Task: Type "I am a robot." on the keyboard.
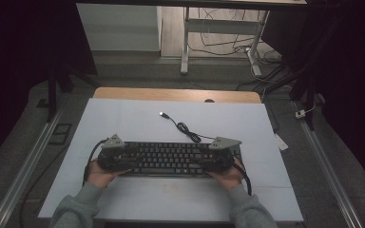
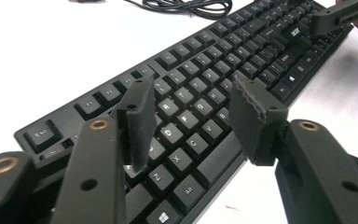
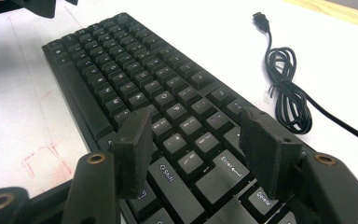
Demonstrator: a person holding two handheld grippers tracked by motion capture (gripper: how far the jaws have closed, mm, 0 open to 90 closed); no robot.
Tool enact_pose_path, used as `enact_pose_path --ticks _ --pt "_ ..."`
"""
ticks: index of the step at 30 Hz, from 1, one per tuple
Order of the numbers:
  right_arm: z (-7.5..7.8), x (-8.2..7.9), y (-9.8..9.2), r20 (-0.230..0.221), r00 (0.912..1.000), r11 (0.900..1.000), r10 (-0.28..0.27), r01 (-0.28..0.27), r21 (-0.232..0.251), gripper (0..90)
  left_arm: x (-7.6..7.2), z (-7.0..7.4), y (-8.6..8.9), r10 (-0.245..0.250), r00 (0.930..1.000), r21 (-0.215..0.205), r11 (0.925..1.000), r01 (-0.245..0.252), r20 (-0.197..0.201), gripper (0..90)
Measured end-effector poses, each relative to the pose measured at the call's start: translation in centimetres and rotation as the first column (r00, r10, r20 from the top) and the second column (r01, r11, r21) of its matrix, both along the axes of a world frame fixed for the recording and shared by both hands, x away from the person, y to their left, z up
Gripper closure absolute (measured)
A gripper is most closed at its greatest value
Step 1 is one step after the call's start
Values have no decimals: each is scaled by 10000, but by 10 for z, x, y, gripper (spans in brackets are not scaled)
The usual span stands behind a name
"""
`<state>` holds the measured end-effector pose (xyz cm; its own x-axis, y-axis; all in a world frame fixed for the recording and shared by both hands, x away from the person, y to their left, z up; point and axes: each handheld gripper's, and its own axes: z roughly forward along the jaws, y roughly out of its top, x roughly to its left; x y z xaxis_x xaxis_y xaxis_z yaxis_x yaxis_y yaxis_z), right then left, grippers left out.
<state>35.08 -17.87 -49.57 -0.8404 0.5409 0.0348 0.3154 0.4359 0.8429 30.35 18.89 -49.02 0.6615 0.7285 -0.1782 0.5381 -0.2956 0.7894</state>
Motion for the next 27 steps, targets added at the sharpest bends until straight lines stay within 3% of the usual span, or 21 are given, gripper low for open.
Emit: enact_pose_path --ticks 7,16,27 --pt "0 0 0 -2 10000 10000 10 -10 -5 448 0 2 5 228 9997 24 9997 -228 75 462" --pt "-1 0 0 -41 10000 10000 -18 18 -64 447 3 1 11 579 9982 84 9983 -578 -126 456" --pt "-2 1 1 -79 10000 9999 -12 11 -137 446 8 -8 17 982 9941 606 9936 -953 -461 481"
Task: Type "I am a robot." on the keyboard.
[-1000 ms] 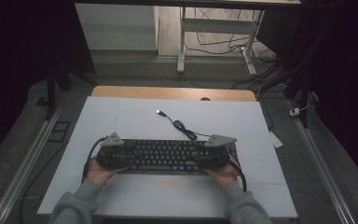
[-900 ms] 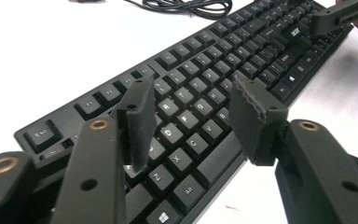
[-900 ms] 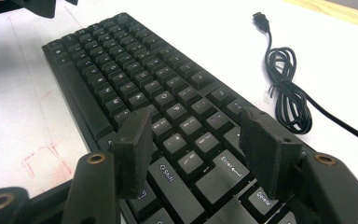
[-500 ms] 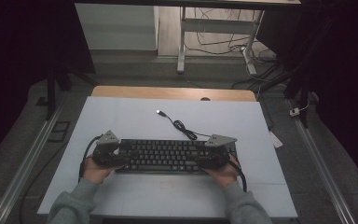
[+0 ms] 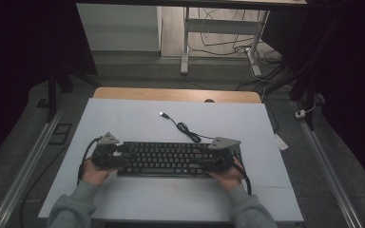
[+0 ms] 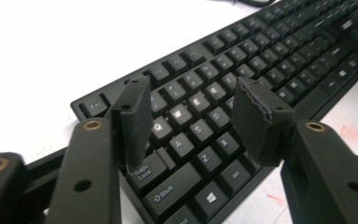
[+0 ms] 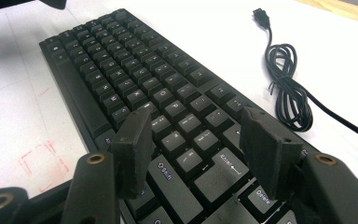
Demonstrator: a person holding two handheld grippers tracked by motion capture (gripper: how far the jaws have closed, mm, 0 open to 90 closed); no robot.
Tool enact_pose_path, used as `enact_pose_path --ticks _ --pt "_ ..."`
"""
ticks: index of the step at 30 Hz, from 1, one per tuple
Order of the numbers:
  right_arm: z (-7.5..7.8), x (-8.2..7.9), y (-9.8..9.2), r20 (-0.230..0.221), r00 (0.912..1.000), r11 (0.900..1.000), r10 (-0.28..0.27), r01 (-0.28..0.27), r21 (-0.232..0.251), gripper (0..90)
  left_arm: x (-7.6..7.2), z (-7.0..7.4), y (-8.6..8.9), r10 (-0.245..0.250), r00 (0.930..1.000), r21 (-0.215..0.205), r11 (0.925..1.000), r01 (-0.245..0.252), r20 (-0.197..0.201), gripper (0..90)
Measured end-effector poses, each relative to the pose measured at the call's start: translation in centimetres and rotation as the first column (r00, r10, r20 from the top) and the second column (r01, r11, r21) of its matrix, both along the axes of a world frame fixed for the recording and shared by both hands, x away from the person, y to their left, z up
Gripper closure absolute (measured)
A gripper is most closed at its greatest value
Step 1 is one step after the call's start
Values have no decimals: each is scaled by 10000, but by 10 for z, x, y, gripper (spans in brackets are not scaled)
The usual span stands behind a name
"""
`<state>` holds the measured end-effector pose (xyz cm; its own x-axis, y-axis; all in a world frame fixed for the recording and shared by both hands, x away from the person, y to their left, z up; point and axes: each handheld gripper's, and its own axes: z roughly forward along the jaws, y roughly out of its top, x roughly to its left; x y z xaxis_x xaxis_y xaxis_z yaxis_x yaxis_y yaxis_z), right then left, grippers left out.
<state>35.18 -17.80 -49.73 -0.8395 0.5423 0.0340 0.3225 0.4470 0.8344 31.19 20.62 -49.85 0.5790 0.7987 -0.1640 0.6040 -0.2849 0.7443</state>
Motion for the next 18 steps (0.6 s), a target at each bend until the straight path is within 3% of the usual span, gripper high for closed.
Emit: enact_pose_path --ticks 9,18 --pt "0 0 0 9 10000 10000 -10 10 -82 446 2 -8 0 3 9996 405 9992 8 -270 590" --pt "-2 0 2 -16 10000 9999 -16 16 -121 446 4 -14 -4 -209 9984 828 9962 252 -520 799"
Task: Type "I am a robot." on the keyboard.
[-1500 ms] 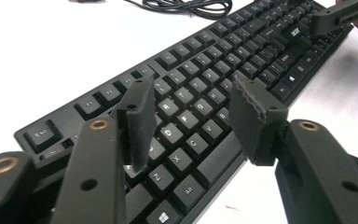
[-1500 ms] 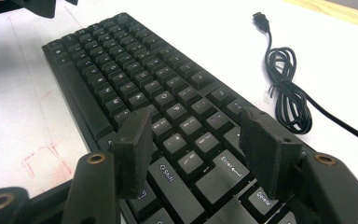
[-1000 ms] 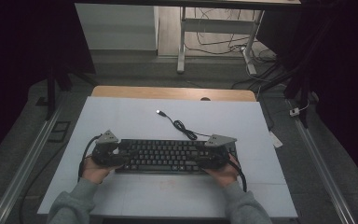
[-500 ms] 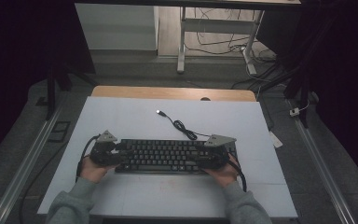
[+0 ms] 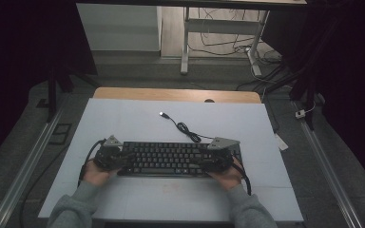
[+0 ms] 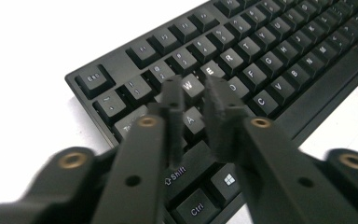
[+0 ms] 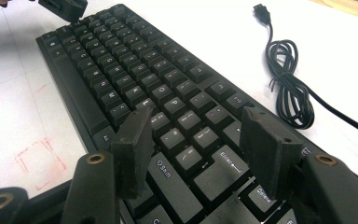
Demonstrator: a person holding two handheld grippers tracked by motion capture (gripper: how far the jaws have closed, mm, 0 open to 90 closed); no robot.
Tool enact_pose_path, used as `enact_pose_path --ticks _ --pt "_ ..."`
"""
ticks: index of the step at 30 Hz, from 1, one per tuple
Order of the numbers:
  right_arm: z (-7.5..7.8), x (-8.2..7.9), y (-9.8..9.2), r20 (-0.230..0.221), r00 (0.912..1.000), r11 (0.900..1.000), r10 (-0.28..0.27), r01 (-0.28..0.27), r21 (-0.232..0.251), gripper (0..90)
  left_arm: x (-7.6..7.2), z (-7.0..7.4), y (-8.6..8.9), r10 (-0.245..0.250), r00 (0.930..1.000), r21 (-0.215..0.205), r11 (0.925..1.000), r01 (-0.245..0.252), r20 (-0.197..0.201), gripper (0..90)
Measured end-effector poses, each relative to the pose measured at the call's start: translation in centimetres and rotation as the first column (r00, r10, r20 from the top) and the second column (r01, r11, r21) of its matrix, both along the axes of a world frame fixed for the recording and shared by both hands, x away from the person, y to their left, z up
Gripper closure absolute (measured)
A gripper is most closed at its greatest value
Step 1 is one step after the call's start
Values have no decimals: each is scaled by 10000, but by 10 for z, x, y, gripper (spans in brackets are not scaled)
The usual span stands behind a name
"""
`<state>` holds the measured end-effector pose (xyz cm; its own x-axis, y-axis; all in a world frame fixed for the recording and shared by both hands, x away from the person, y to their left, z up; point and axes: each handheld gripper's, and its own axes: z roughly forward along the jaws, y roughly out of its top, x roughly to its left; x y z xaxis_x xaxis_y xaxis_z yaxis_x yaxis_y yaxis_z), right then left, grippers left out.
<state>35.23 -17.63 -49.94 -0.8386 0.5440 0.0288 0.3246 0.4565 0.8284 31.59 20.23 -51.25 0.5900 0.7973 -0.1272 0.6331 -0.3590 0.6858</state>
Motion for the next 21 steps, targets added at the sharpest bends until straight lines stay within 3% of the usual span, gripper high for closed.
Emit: enact_pose_path --ticks 5,21 --pt "0 0 0 -10 10000 9999 -2 2 -121 446 1 -1 -2 -142 9999 150 9998 143 -76 883" --pt "-2 0 2 -3 10000 9998 27 -27 -219 446 3 -6 -10 -224 9997 446 9987 229 -118 886"
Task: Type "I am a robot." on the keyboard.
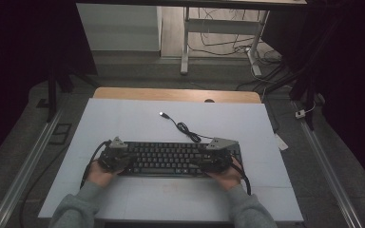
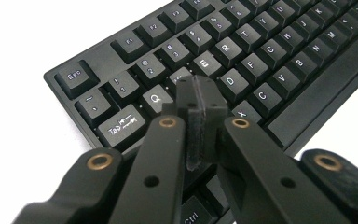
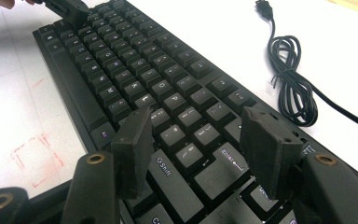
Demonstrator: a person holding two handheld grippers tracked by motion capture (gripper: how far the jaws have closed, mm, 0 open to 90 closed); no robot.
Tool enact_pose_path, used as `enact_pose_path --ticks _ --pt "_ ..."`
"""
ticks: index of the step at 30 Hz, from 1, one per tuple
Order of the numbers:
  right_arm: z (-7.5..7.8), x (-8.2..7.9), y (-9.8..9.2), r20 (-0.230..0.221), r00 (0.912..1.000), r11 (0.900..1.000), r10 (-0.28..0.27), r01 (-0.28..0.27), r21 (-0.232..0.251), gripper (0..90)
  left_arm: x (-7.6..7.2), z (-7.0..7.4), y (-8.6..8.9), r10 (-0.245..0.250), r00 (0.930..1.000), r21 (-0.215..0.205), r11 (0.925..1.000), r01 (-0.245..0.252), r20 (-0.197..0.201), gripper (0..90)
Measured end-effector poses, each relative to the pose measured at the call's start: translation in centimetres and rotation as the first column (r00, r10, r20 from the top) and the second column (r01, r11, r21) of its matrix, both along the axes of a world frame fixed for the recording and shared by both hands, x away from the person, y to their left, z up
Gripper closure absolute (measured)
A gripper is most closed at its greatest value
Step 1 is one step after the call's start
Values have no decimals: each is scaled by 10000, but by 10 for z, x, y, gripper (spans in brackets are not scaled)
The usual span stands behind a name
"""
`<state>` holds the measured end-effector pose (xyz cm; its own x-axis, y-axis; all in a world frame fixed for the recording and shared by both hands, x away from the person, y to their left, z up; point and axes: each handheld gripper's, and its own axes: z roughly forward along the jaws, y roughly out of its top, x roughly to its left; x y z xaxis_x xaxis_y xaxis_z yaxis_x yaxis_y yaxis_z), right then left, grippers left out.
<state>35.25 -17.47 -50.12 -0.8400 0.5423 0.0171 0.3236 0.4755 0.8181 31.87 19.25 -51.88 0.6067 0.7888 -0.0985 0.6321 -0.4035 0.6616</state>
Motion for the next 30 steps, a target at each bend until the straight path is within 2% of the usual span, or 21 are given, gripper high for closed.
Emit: enact_pose_path --ticks 12,17,25,30 --pt "0 0 0 1 10000 10000 -4 4 -3 446 2 -3 -3 -5 10000 251 9997 7 -61 886" --pt "0 0 1 3 10000 10000 12 -12 -29 446 2 -3 -4 30 10000 280 9996 -30 34 887" --pt "0 0 0 9 10000 10000 5 -6 63 445 -5 9 4 157 9986 -471 9988 -133 504 886" --pt "0 0 0 26 10000 10000 13 -13 73 445 -10 18 10 170 9972 -1062 9943 -91 734 852"
